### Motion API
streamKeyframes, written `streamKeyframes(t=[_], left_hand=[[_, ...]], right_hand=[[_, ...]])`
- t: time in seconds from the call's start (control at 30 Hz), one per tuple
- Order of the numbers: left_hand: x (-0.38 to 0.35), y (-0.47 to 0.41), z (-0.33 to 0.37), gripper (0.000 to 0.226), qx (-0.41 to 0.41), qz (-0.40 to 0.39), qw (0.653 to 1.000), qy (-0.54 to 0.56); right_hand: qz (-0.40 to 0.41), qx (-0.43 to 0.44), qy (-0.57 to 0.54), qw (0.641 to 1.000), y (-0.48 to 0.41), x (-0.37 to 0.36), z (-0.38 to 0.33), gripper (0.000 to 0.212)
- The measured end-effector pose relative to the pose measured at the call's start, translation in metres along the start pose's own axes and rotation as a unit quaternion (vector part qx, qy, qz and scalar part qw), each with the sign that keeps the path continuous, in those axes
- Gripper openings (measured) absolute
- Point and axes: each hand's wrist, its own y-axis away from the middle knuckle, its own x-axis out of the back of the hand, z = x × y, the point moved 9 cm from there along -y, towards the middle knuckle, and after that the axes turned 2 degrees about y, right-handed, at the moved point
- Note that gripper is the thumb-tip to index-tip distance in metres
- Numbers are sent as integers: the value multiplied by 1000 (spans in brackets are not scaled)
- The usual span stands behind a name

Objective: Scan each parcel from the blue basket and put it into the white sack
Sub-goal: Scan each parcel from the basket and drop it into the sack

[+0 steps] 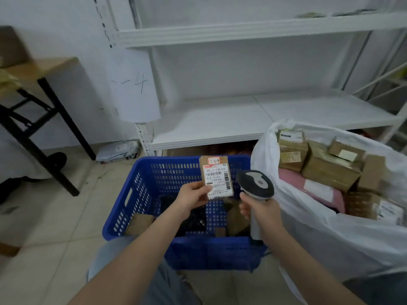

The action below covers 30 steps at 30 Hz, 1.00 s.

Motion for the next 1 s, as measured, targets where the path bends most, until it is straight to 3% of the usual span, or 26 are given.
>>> streamKeyframes(t=[0.13, 0.43, 1.0], left_hand=[[-13, 11, -6, 30, -13, 10, 1000, -11], [-45, 20, -29, 31, -10, 2, 998, -57], [-76, 22, -24, 30, -20, -22, 995, -97]], right_hand=[[-30, -1, 57, 998, 37, 10, 17, 13], [-26, -32, 71, 997, 65, 27, 31, 19], [-12, -43, 44, 998, 71, 49, 28, 20]])
